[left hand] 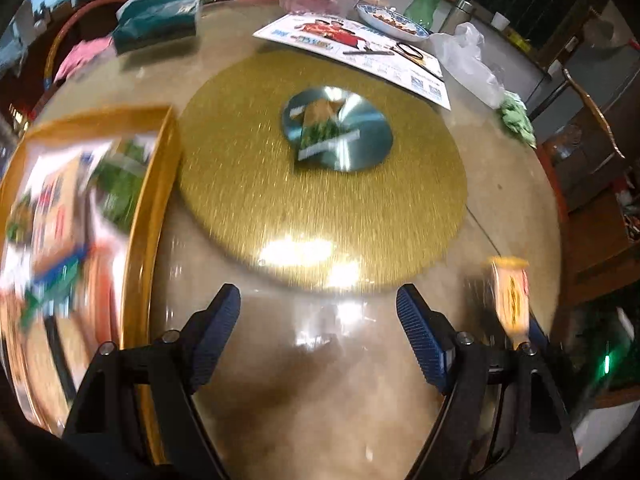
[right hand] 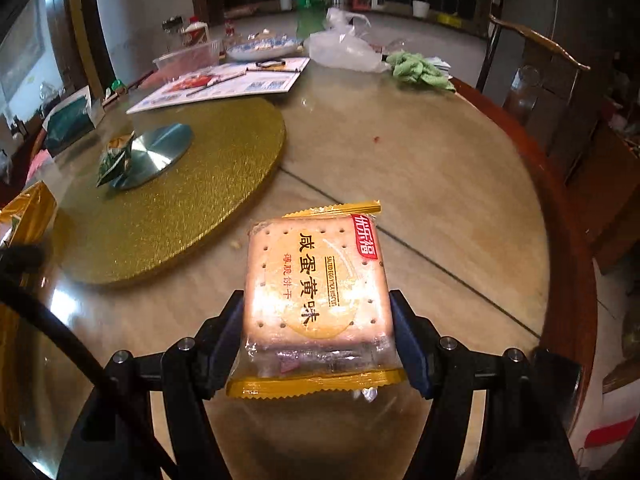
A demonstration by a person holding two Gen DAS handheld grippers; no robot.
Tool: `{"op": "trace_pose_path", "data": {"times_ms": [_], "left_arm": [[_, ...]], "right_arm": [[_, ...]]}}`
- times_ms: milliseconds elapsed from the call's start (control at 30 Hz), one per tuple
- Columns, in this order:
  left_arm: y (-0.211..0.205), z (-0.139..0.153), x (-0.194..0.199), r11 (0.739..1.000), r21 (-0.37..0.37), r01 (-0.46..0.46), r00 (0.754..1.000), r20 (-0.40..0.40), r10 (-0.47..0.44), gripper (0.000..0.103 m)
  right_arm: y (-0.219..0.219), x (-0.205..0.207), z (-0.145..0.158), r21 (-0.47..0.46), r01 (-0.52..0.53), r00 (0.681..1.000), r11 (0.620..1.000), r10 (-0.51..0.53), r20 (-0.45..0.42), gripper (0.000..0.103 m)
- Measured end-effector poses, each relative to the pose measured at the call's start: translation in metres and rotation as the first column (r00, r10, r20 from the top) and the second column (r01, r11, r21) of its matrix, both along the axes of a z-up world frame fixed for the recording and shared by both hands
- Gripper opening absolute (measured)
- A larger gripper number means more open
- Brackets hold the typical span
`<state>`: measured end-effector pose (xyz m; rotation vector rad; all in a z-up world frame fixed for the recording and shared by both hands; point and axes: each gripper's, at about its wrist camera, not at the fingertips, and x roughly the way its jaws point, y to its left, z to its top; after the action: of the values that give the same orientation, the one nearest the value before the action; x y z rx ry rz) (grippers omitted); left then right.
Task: Organize snacks
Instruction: 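Grasp the small yellow-green snack pack on the turntable with the left tool while the right holds the yellow pack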
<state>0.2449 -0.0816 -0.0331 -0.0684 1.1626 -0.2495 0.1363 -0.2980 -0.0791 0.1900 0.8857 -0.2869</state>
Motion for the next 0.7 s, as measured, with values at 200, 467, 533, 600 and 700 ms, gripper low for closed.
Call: {"op": "trace_pose_path", "data": {"times_ms": [200,467,533,600,700], "left_arm": [[-0.007,-0.006,0.068,0.995,-0.040,-0.090,0.996,-0.030,0.089,0.080],[-0.016,-0.019,0.124,0.990,-0.039,-0.139,0.989,-0.060,0.136,0.044],[-0.014,-0.018,0.123,0.988,-0.052,-0.145,0.989,-0.050,0.142,0.039],[-0.013,-0.016,0.118,0.989,-0.052,-0.139,0.990,-0.038,0.137,0.033],[-0.012,-0.017,0.106,0.992,-0.036,-0.118,0.993,-0.034,0.117,0.030]], "right_arm": [[0.000,-0.014,0.002,0.024,0.004,1.000,1.000,-0.005,0.022,0.069],[0.002,-0.012,0.000,0.017,0.005,1.000,1.000,-0.005,0.022,0.069],[0.002,-0.013,0.000,0.027,0.005,1.000,1.000,-0.006,0.027,0.069],[0.003,-0.013,0.000,0.029,0.006,1.000,1.000,-0.006,0.029,0.069],[0.002,-0.013,0.000,0.029,0.006,1.000,1.000,-0.007,0.029,0.069]]}}
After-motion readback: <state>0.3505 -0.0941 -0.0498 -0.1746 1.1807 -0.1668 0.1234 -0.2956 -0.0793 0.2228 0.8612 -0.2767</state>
